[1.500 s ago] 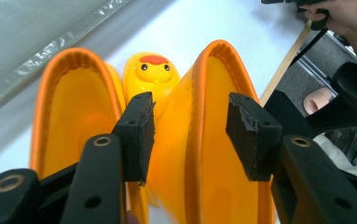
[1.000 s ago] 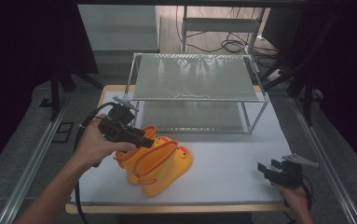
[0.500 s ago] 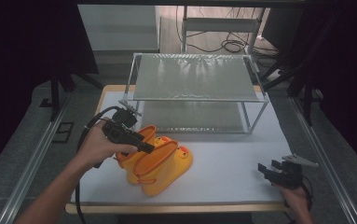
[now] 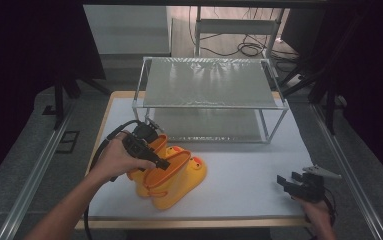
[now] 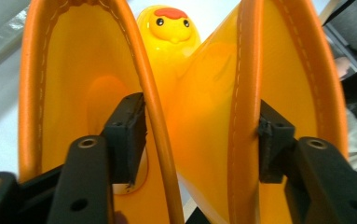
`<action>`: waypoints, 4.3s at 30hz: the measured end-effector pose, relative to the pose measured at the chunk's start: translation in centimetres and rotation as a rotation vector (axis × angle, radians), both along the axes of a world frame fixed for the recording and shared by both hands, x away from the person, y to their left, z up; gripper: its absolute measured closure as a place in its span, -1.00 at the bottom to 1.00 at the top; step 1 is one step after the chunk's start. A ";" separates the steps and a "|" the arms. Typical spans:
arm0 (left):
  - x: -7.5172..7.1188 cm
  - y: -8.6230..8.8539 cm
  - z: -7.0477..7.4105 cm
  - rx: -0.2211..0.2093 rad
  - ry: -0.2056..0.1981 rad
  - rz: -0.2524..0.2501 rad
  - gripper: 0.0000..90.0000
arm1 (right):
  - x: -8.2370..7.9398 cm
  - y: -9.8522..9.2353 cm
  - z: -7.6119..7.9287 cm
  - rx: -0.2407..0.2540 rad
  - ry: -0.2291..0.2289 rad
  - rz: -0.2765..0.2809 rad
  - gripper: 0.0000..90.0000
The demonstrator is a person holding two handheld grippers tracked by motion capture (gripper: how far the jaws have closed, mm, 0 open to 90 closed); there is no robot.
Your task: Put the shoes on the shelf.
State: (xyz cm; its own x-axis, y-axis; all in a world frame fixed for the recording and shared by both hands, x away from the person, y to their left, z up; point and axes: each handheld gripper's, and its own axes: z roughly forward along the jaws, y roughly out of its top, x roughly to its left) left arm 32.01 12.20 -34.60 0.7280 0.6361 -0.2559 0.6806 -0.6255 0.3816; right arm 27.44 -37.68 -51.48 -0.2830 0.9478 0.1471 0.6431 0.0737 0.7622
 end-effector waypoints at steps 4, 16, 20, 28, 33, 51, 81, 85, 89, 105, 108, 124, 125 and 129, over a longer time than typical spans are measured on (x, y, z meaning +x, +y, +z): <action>0.0 0.1 0.1 -0.007 -0.006 0.019 0.40 | 0.0 0.0 0.0 -0.001 0.002 0.002 -0.28; 0.5 1.3 -0.1 -0.109 0.012 0.042 0.82 | 0.1 0.0 -0.1 0.002 0.005 -0.005 -0.27; 1.1 1.7 0.0 -0.148 0.017 0.066 0.82 | 0.1 0.0 -0.1 0.001 0.000 -0.009 -0.27; 1.6 0.3 1.4 -0.156 0.036 0.010 0.83 | 0.0 0.0 0.0 0.001 -0.007 -0.008 -0.26; 1.4 -0.9 2.5 -0.174 0.037 -0.028 0.82 | 0.0 -0.3 0.1 0.003 -0.011 -0.013 -0.26; 1.3 -4.7 6.7 -0.186 -0.006 -0.111 0.83 | -0.1 -0.7 0.2 0.011 -0.011 -0.020 -0.26; 4.2 -11.5 14.9 -0.254 -0.066 -0.205 0.83 | -0.1 -1.1 0.3 0.023 -0.019 -0.032 -0.26; 4.9 -12.0 15.7 -0.272 -0.066 -0.202 0.83 | -0.1 -1.2 0.2 0.020 -0.013 -0.029 -0.26; 5.4 -12.6 17.0 -0.281 -0.068 -0.203 0.83 | 0.0 -1.2 0.2 0.028 -0.016 -0.037 -0.25; 9.9 -12.0 22.0 -0.337 -0.121 -0.015 0.83 | -0.1 -1.5 0.3 0.029 -0.021 -0.043 -0.25; 11.1 -11.7 22.3 -0.323 -0.140 0.053 0.83 | -0.1 -1.4 0.2 0.028 -0.020 -0.043 -0.25; 17.7 -11.3 20.4 -0.239 -0.219 0.388 0.83 | 0.0 -1.3 0.0 0.024 -0.009 -0.041 -0.25; 18.0 -11.3 20.3 -0.229 -0.220 0.393 0.83 | 0.0 -1.3 0.0 0.025 -0.009 -0.042 -0.25; 19.0 -10.8 19.6 -0.213 -0.225 0.434 0.83 | 0.0 -1.1 0.0 0.025 -0.013 -0.040 -0.25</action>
